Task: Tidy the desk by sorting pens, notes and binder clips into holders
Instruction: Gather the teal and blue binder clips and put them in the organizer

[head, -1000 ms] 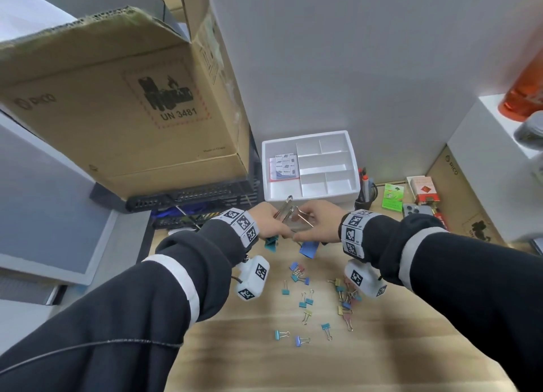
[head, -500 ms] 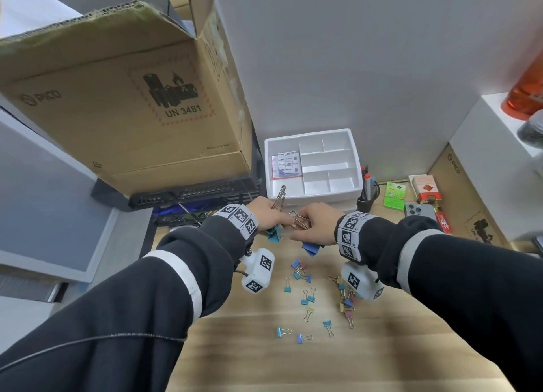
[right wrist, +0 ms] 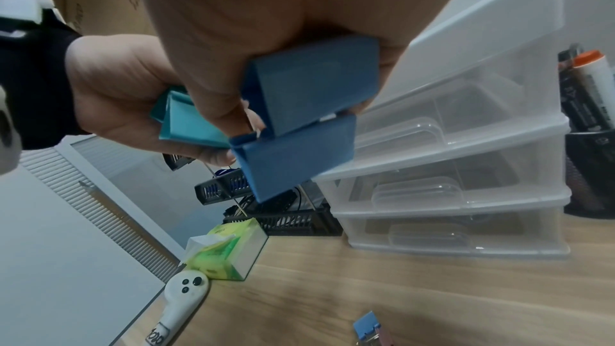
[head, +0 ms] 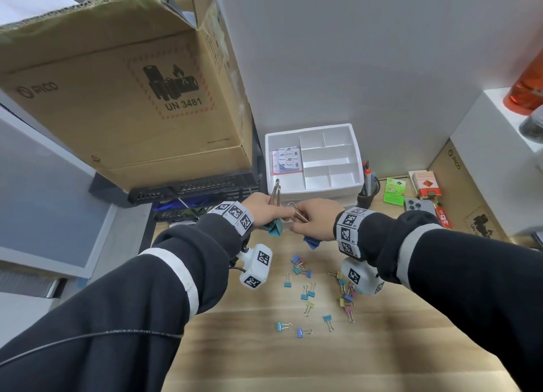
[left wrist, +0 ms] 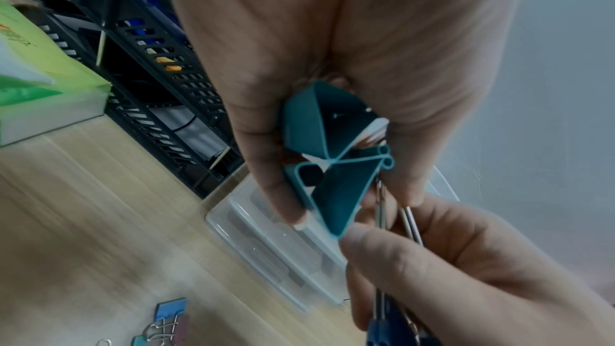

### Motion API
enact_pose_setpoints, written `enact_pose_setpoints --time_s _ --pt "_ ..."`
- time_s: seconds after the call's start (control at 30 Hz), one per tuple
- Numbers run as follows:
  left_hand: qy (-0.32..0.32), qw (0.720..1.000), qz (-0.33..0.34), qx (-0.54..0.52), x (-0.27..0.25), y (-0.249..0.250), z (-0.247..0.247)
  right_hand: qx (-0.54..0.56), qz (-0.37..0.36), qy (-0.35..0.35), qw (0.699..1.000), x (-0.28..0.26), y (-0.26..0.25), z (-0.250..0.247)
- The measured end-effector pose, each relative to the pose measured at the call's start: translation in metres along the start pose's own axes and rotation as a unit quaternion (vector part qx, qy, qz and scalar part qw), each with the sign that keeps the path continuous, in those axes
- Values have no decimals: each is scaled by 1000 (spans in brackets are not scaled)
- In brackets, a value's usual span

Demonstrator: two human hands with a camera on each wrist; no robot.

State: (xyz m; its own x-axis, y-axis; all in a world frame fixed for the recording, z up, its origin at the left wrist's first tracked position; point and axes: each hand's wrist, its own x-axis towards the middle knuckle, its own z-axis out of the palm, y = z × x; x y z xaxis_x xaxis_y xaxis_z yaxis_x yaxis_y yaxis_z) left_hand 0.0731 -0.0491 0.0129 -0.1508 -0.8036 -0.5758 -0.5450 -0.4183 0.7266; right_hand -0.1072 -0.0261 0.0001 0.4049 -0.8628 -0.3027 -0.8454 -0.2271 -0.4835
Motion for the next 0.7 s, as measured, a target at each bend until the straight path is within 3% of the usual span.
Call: enact_pose_setpoints --time_s 0.47,0.7 --pt "25 1000 11 5 7 13 2 107 -8 -25 994 5 -5 2" --pt "18 996 46 76 9 33 -10 185 13 -112 976 5 1 -30"
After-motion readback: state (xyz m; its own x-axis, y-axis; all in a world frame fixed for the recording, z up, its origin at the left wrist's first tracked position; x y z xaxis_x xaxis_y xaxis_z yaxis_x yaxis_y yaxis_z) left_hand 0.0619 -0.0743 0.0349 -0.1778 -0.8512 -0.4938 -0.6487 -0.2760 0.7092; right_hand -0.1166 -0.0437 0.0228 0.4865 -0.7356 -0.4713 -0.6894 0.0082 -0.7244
